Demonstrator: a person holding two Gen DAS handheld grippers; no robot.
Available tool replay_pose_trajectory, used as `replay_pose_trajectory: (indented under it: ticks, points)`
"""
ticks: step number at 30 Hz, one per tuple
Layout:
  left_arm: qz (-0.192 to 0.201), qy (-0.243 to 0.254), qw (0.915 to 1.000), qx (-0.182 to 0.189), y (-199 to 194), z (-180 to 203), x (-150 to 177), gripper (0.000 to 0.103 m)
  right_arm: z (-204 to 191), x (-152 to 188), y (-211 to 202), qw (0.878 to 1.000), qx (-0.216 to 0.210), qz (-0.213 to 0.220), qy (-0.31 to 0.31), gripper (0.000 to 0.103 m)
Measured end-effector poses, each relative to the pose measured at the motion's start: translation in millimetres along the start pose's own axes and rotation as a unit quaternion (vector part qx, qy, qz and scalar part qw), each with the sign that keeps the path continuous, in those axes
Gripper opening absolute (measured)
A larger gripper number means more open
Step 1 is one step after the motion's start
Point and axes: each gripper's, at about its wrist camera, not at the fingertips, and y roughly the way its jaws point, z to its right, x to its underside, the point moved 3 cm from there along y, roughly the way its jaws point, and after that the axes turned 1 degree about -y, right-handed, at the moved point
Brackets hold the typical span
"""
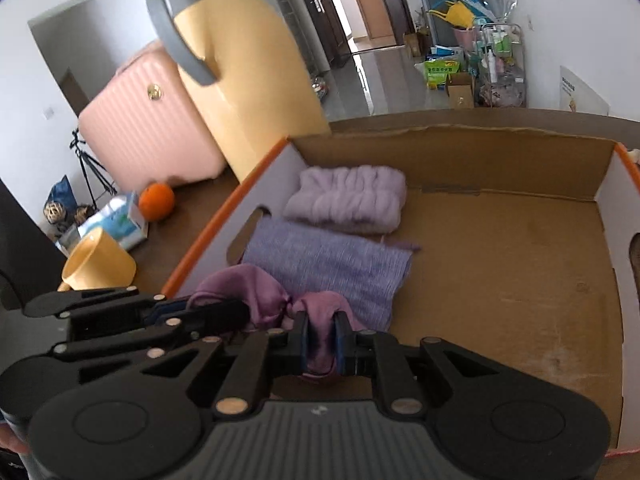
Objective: Organize soft objects
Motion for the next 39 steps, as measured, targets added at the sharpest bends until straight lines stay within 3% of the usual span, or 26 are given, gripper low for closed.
replay_pose_trajectory:
  ticks: [2, 5, 6, 12, 16, 21, 32, 35, 39]
  points:
    - [-0.003, 0.002, 0.9999, -0.015, 3, -2, 4, 0.047, -3, 1, 1, 1.000, 0.009, 0.000, -0.002, 0.024]
    - [0.006, -0.019, 0.9997, -0.014, -5, -6, 2, 0.055, -8, 3, -16, 1.000, 0.002, 0.006, -0.007, 0.029]
    - [0.011, -0.024, 0.9995, -0.017, -12, -6, 0, 0.056, -7, 2, -26, 1.000, 0.003, 0.016, -0.009, 0.036]
    - [0.070, -0.025, 0.9967, -0.033, -84, 0, -23, 0.073, -9, -7, -122, 0.995, 0.047, 0.087, -0.022, 0.045]
    - [0.115, -0.015, 0.9921, -0.047, -144, 11, -33, 0.080, -7, 8, -196, 0.982, 0.110, 0.142, -0.057, 0.060]
    - [0.151, -0.013, 0.9865, -0.062, -204, 21, -15, 0.084, 3, 49, -272, 0.961, 0.179, 0.201, -0.063, 0.061]
    - [0.190, -0.014, 0.9806, -0.048, -263, 63, 8, 0.088, -13, 111, -327, 0.950, 0.170, 0.259, -0.048, 0.063]
    - [0.200, -0.014, 0.9781, -0.054, -278, 72, 31, 0.093, -21, 143, -337, 0.945, 0.165, 0.277, -0.049, 0.065]
    - [0.216, 0.018, 0.9750, -0.047, -297, 92, 86, 0.094, -35, 200, -339, 0.947, 0.141, 0.281, -0.062, 0.068]
